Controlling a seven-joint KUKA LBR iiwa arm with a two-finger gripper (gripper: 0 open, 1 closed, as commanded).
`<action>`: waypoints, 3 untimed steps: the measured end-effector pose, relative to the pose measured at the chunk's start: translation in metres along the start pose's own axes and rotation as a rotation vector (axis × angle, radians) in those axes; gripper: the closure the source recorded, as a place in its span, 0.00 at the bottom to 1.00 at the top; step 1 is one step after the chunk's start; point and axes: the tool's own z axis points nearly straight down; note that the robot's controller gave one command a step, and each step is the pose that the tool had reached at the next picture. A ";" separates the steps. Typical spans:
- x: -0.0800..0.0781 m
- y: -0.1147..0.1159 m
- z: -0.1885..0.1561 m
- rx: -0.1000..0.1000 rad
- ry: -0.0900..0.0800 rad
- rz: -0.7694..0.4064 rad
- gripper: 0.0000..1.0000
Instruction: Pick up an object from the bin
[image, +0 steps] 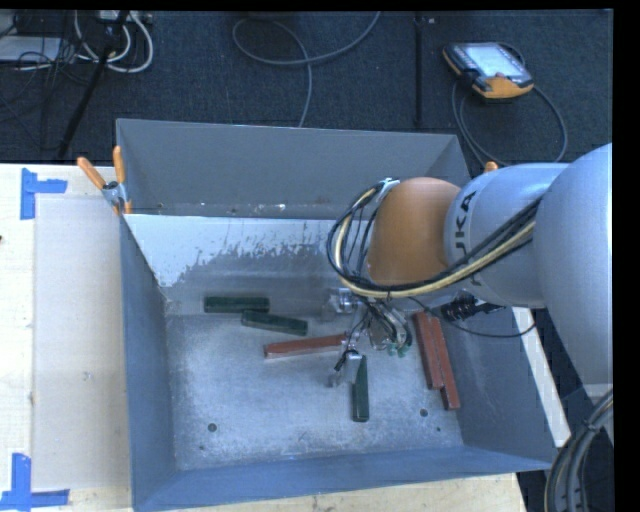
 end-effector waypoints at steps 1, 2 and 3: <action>0.000 0.000 0.000 0.000 0.000 -0.001 1.00; 0.000 0.000 0.000 0.000 0.000 -0.002 1.00; 0.038 -0.019 -0.178 0.000 -0.005 -0.055 1.00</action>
Offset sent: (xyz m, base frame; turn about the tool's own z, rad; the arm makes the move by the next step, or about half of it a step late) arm 0.0000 0.0000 0.0000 0.0000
